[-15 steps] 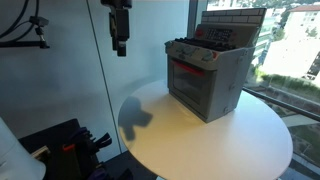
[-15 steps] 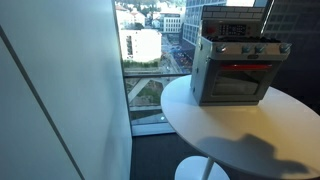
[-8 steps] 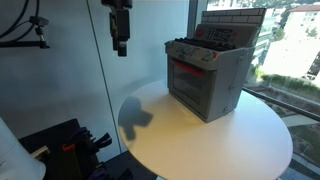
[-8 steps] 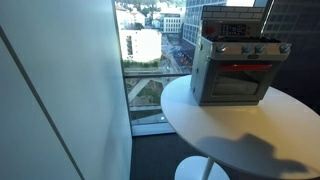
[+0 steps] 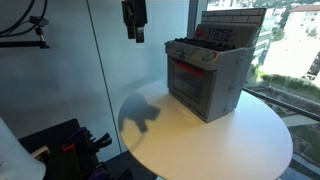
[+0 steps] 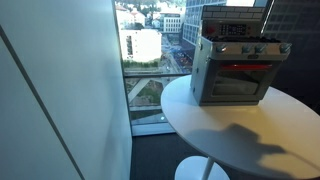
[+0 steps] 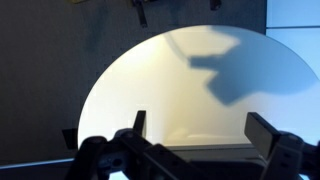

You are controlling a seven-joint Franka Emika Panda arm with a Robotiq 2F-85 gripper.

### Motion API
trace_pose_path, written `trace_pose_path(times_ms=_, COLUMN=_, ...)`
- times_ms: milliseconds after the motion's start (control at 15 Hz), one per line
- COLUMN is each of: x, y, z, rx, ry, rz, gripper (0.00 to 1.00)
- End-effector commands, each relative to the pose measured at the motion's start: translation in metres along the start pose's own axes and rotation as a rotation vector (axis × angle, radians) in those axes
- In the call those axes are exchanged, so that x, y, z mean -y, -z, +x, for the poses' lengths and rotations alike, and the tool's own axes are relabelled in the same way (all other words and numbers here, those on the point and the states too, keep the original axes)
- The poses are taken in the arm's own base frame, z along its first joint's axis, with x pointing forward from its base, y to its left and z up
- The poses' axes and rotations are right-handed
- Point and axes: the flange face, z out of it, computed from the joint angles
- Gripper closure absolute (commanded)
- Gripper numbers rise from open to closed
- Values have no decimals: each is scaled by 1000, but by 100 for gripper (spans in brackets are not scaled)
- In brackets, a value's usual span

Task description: Turn the far right knob of the stove clockwise

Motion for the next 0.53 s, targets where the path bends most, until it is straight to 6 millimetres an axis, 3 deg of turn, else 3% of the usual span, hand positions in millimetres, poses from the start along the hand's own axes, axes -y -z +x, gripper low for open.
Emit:
trace_pose_path(times_ms=0, x=6, y=16, z=30, rx=-62, ry=-39, rz=14, gripper=0)
trace_pose_path(times_ms=467, x=10, y=26, z=79, rx=-206, ry=-114, rz=36, gripper=0)
